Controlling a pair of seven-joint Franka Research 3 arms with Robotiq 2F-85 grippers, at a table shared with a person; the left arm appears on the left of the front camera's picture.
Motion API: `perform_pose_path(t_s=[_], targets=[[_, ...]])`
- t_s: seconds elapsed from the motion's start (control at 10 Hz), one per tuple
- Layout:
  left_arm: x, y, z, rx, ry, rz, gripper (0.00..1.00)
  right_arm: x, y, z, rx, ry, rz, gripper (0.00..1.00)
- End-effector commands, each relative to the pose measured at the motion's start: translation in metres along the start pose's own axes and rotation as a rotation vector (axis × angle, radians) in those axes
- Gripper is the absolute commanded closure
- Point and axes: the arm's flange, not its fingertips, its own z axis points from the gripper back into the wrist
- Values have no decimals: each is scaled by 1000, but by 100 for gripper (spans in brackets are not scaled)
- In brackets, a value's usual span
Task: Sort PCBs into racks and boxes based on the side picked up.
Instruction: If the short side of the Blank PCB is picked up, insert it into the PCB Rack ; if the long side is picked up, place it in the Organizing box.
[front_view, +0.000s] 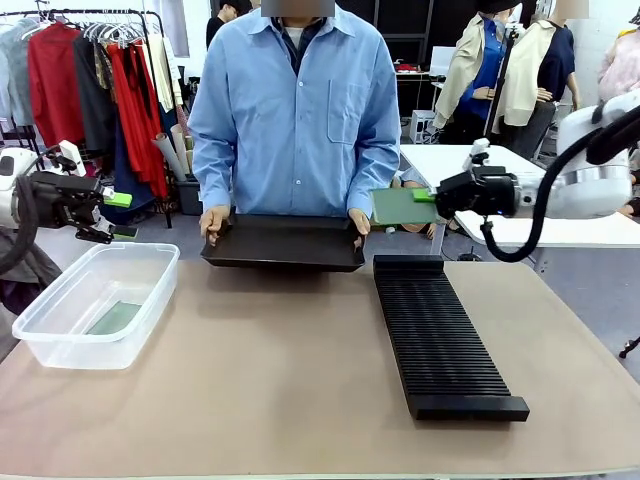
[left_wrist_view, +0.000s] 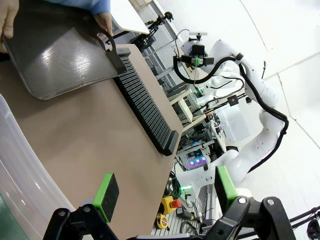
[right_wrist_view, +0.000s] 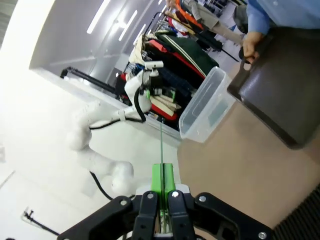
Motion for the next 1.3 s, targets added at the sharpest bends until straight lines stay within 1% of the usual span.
perform_pose_path(t_s=[0.0,0.1,0.2,0.3,0.4,0.5,0.6,0.7,0.8,1.0,1.2], targets=[[1,-2,1,0,-2,-4,0,-27,3,13,-32,32,115,100],[1,-2,1,0,-2,-4,0,-38,-1,21,-59,35,181,100],[1,-2,1,0,-2,-4,0,-51,-8,28,-91,67,265,100],[1,-2,1,0,-2,-4,0,-62,-13,33,-106,79,337,100],[1,-2,1,0,-2,-4,0,-72,-17,37,-77,40,382,100],[1,-2,1,0,-2,-4,0,-82,-21,45,-95,31,466,100],[1,-2,1,0,-2,-4,0,-91,-25,53,-85,17,551,100],[1,-2,1,0,-2,-4,0,-98,-30,58,-73,1,608,100],[1,-2,1,0,-2,-4,0,-103,-39,62,-94,0,693,100],[1,-2,1,0,-2,-4,0,-113,-57,66,-80,-41,755,100],[1,-2,1,0,-2,-4,0,-110,-77,67,-48,-96,796,100]])
